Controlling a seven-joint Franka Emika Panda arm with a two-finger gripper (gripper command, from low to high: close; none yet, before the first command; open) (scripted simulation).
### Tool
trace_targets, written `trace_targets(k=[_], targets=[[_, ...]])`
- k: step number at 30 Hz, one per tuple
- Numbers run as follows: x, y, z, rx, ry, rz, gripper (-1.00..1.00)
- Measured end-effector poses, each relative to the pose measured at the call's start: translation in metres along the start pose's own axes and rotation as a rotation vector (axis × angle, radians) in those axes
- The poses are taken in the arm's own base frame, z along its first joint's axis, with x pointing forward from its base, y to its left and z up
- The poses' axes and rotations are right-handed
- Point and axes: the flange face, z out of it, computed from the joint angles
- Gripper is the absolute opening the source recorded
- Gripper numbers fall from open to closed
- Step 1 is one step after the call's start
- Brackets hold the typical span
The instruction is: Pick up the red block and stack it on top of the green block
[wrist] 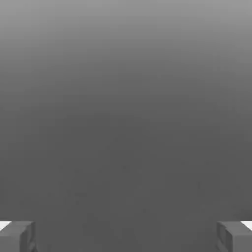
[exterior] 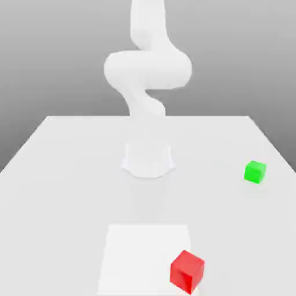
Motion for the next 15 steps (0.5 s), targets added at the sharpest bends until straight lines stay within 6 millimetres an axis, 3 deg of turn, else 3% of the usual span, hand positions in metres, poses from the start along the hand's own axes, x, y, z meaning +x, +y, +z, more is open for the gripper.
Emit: trace_targets(k=[7,15], targets=[[-0.03,0.005,0.143,-0.061,-0.222,-0.211,0.0],[-0.103,0.035,0.282,-0.138,-0.446,-0.457,0.0]])
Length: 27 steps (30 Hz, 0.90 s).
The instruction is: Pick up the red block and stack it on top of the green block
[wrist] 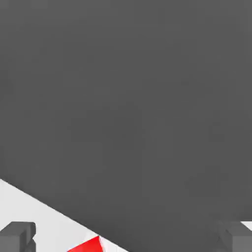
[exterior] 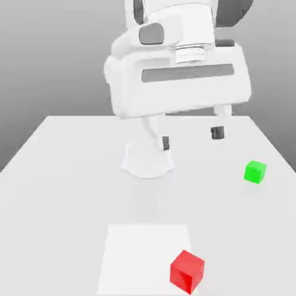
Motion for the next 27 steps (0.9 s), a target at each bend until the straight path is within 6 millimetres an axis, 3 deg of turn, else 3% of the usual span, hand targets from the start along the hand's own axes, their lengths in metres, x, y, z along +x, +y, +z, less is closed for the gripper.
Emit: trace_targets(k=[5,8,14,15,22,27], targets=[[-0.031,-0.002,0.092,-0.06,-0.132,-0.167,0.0],[-0.053,0.008,0.141,-0.104,-0.207,-0.257,0.0],[-0.081,0.024,0.221,-0.137,-0.262,-0.328,0.0],[-0.085,0.026,0.231,-0.137,-0.262,-0.328,-1.0],[-0.085,0.026,0.233,-0.137,-0.264,-0.329,-1.0],[-0.075,0.014,0.182,-0.134,-0.266,-0.336,-1.0]])
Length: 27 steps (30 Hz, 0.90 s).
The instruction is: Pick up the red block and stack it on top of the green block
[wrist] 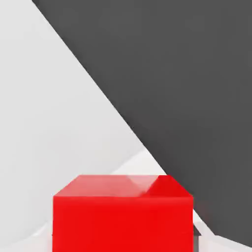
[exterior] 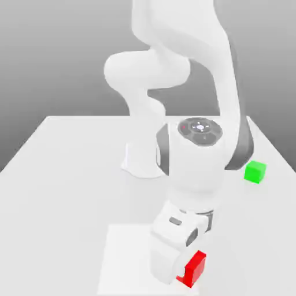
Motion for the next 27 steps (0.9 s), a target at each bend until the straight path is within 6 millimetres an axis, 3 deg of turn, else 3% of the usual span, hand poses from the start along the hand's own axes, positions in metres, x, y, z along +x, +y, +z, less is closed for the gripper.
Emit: trace_targets(k=[3,6,9,13,17,23,25,27], targets=[[-0.019,-0.059,-0.011,0.032,-0.007,-0.133,-1.0],[-0.05,-0.125,-0.018,0.06,-0.015,-0.297,-1.0],[-0.098,-0.196,-0.025,0.078,-0.022,-0.497,-1.0],[-0.167,-0.258,-0.034,0.086,-0.028,-0.729,-1.0],[-0.234,-0.293,-0.041,0.073,-0.026,-0.931,-1.0],[-0.337,-0.316,-0.044,0.018,-0.009,-1.24,-1.0],[-0.356,-0.318,-0.037,0.0,-0.002,-1.301,-1.0],[-0.359,-0.319,-0.023,-0.008,0.002,-1.315,-1.0]])
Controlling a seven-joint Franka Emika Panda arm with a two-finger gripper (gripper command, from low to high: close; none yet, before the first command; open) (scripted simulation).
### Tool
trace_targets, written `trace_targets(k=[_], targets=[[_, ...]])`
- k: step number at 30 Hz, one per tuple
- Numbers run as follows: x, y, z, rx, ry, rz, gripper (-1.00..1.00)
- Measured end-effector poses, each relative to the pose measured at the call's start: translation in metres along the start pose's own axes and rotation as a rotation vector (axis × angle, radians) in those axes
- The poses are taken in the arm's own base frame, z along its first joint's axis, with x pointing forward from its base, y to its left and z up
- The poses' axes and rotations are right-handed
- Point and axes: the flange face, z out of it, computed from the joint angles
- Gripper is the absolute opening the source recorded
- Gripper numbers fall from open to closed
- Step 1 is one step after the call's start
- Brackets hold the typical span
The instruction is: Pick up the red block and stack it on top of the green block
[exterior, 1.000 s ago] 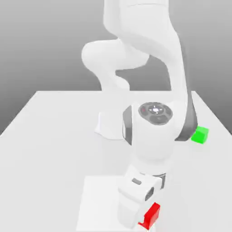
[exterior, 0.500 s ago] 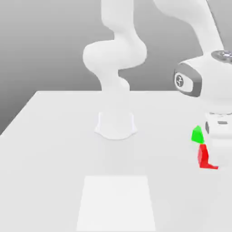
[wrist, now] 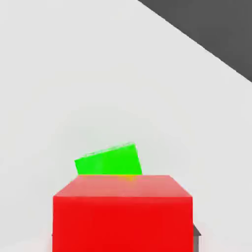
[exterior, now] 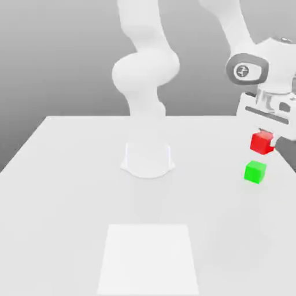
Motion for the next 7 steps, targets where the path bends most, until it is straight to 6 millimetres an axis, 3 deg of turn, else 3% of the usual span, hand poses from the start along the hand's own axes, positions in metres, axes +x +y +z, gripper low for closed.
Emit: trace_targets(k=[4,5,7], targets=[[-0.001,0.001,0.034,-0.001,0.0,0.002,-1.0],[-0.002,0.0,0.042,0.001,0.0,0.0,1.0],[-0.002,0.0,0.042,0.001,0.0,-0.001,1.0]])
